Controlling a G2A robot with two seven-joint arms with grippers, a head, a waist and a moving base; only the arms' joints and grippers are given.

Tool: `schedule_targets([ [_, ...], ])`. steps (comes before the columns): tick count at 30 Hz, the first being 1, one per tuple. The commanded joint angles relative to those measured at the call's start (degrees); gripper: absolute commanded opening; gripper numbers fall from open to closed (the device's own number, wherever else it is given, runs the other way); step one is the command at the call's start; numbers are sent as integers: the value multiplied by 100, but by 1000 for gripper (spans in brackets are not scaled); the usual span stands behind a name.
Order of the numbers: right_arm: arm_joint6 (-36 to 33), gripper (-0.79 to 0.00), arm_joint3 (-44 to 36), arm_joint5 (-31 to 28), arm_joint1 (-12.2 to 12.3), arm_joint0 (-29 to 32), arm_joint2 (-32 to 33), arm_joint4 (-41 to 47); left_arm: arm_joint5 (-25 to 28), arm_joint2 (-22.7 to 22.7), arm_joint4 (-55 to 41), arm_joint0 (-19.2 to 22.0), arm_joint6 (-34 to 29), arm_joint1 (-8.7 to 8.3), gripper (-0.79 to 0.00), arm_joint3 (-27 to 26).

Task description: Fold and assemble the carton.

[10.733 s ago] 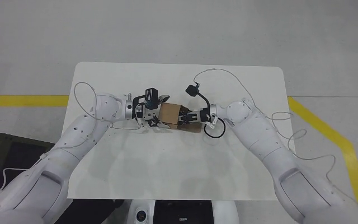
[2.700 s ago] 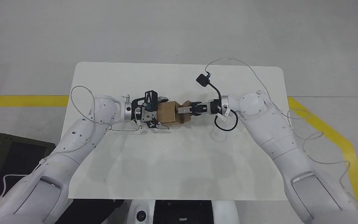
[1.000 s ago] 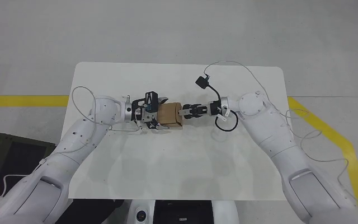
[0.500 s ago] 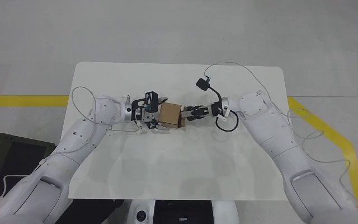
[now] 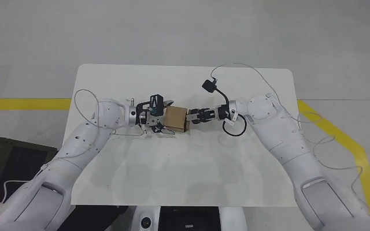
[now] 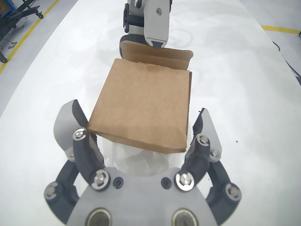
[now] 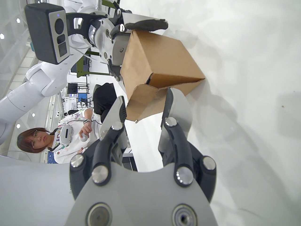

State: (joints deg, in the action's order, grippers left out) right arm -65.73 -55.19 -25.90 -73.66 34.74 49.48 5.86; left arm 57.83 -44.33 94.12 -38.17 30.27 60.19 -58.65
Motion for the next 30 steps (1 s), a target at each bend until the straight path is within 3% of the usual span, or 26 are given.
schedule_targets([
  [1,41,-468,-17,-75,5,41,37,95,5,3,7,0,3,1,0,-2],
  [22,105,-511,-24,-356,61,270,203,407,-18,15,76,-4,19,9,0,14],
  [30,18,-557,0,-181,69,235,159,275,-12,19,94,-6,29,11,0,11],
])
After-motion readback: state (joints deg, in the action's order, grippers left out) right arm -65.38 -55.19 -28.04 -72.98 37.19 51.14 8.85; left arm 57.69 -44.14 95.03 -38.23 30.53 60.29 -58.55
